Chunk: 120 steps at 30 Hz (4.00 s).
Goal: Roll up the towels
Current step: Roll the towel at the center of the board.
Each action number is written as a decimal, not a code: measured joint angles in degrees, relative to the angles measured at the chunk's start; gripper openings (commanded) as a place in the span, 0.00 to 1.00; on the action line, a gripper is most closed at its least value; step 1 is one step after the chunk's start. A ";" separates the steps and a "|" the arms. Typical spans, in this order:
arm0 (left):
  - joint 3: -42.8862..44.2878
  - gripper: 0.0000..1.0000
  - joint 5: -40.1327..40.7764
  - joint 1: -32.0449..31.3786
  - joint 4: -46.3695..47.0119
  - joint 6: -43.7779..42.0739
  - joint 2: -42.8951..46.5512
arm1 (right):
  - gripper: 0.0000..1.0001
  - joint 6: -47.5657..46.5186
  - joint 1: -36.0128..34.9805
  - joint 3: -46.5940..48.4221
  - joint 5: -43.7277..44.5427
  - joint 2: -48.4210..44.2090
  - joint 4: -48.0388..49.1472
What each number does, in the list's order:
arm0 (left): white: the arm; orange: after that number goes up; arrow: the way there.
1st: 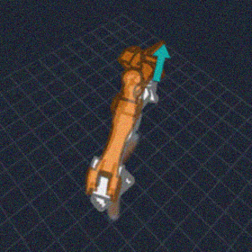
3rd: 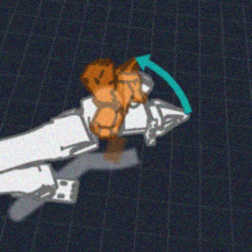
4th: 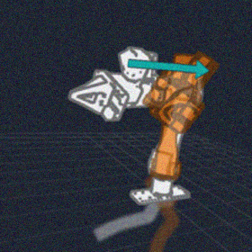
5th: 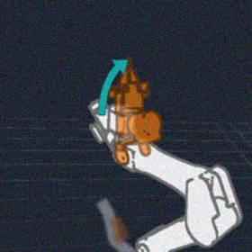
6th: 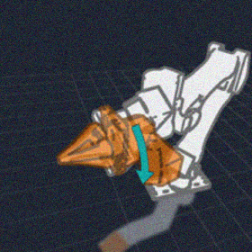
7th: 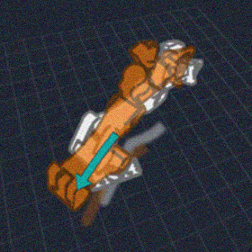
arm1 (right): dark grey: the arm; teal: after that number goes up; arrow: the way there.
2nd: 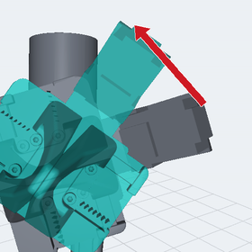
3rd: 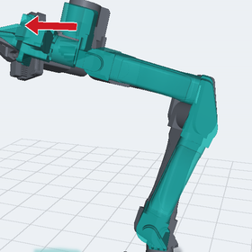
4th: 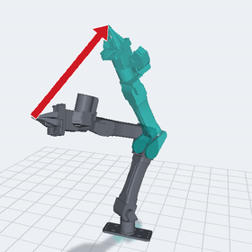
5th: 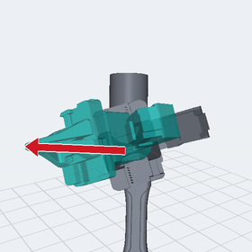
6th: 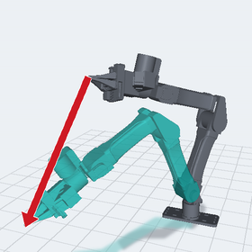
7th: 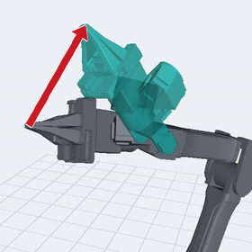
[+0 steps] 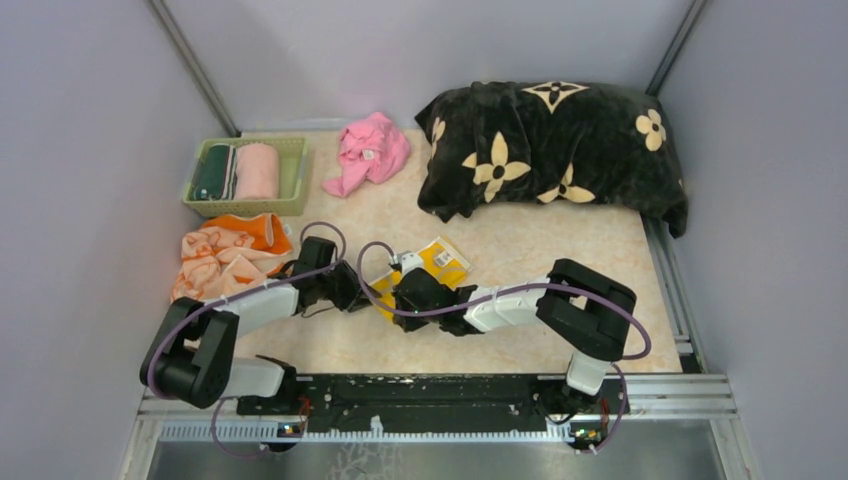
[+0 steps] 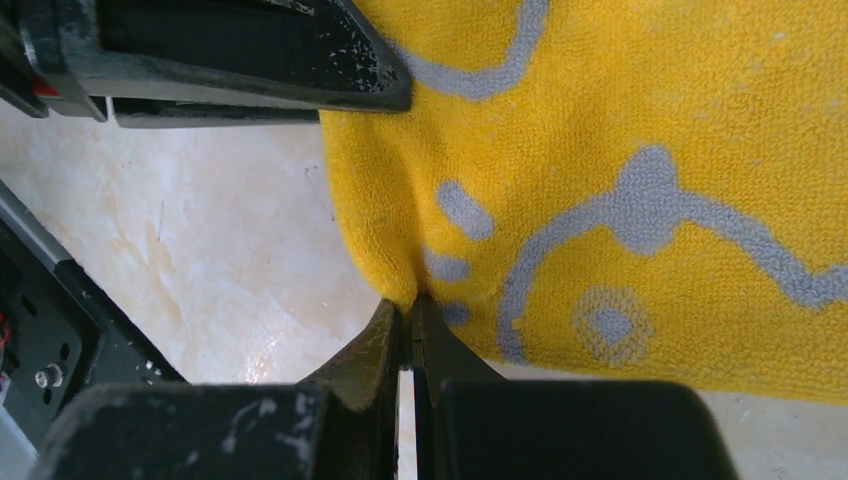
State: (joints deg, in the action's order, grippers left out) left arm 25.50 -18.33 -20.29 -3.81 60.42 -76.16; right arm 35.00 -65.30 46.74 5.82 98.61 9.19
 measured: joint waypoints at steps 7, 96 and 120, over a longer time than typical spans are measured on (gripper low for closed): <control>1.09 0.03 3.63 -0.63 -1.42 -0.15 -0.59 | 0.00 1.25 0.74 -1.77 -2.32 -0.79 2.51; -4.74 0.45 -5.31 -1.64 16.17 -10.25 -1.84 | 0.32 -16.57 -1.62 9.94 4.28 -2.32 -21.81; -2.69 0.47 -5.27 -1.75 16.22 -10.14 -4.39 | 0.23 -23.45 -7.45 19.21 19.34 9.33 -26.23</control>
State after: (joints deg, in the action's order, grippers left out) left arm 22.81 -23.59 -22.04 12.40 50.28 -80.55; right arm 11.55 -72.75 65.95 25.17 107.94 -17.04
